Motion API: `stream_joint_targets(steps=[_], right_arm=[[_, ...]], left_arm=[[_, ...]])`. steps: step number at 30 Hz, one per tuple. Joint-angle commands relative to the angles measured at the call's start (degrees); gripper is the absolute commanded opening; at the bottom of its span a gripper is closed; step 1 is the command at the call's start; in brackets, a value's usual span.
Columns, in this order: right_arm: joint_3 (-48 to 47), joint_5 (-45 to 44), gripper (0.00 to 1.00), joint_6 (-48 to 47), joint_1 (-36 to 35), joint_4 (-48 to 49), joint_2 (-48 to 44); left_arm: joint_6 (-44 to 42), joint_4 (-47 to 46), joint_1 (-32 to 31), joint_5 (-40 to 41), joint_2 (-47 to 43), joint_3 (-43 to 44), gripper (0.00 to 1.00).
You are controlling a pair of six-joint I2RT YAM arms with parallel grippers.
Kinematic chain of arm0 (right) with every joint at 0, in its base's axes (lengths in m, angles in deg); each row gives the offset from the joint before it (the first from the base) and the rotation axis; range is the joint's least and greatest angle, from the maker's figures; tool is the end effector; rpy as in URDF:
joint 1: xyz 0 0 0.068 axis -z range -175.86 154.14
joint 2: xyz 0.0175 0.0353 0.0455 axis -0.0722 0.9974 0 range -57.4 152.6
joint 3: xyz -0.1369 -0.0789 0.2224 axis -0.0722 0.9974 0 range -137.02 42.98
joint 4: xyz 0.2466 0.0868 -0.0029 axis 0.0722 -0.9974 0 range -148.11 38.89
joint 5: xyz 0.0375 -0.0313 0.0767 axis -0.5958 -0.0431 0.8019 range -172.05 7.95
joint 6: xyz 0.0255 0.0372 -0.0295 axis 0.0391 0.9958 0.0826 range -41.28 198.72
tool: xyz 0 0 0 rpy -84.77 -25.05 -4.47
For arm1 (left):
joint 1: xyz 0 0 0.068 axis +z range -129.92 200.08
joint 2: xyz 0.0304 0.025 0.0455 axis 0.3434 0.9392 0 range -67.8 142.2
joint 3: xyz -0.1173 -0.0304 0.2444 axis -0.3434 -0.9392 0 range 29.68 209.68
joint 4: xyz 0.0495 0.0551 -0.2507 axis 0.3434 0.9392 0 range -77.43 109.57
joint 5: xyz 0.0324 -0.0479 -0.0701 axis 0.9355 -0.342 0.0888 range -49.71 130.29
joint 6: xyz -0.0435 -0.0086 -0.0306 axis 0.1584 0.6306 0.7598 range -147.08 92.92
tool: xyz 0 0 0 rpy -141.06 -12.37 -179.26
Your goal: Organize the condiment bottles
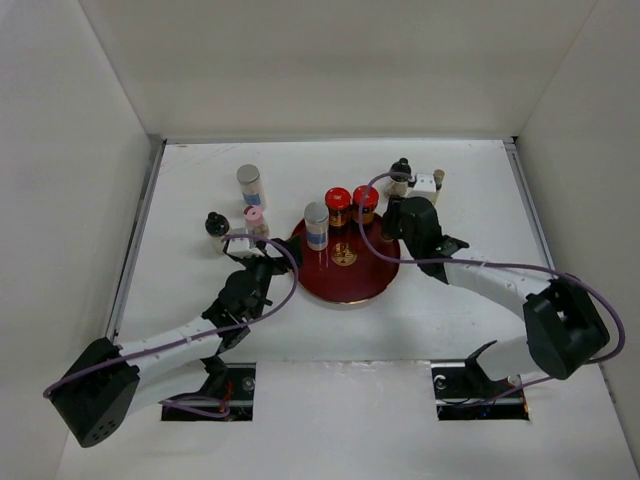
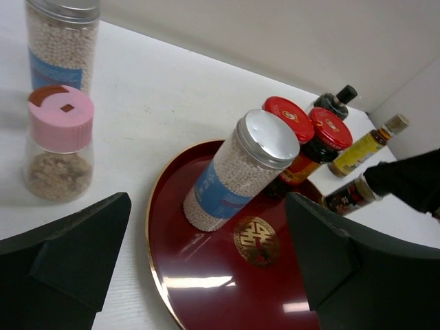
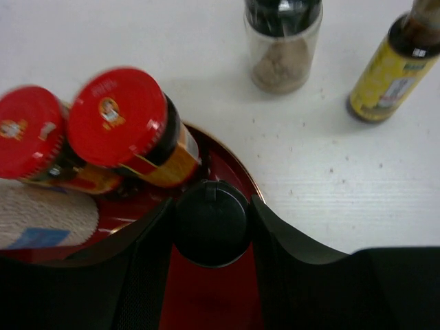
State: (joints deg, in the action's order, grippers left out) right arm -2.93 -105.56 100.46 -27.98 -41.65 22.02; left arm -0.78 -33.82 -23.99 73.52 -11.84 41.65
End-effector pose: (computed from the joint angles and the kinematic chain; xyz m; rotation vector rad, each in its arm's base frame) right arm 0.2670 0.1508 0.2444 0.0853 1.9579 0.2103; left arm 0.1527 -0.1208 0.2096 -0.2278 1.5431 -0.5319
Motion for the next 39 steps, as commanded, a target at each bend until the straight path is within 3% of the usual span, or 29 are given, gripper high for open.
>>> stream_joint_targets(steps=[1, 7, 14, 20, 26, 29, 39], right_arm=[[0.64, 1.01, 0.39, 1.47, -0.53, 4.95, 1.61], [1.09, 0.57, 0.39, 0.94, -1.32, 7.77, 4.96], [-0.84, 1.01, 0.46, 0.41, -2.02, 5.06, 6.28], [-1.2, 1.1, 0.71, 0.32, -3.69, 3.82, 6.54], [1.35, 1.1, 0.84, 0.5, -3.87, 4.17, 0.66], [3.45, 0.66, 0.88, 1.11, -4.05, 4.61, -3.73], [7.41, 1.1, 0.91, 2.7, -3.78, 7.51, -9.2]], left_arm=[[-0.38, 2.6, 0.53, 2.36, -2.44, 1.74, 0.99], [0.15, 10.34, 1.4, 6.83, -4.54, 5.08, 1.0], [0.76, 19.84, 4.74, 9.92, -4.72, 10.53, 1.0], [0.33, 28.27, 10.54, 7.82, -2.62, 16.85, 0.98], [0.24, 29.87, 15.46, 5.53, 6.42, 21.95, 0.97], [-0.73, 28.38, 16.43, 5.7, 11.52, 24.5, 0.92], [-8.19, 25.3, 19.33, 5.17, 25.76, 38.65, 0.89]])
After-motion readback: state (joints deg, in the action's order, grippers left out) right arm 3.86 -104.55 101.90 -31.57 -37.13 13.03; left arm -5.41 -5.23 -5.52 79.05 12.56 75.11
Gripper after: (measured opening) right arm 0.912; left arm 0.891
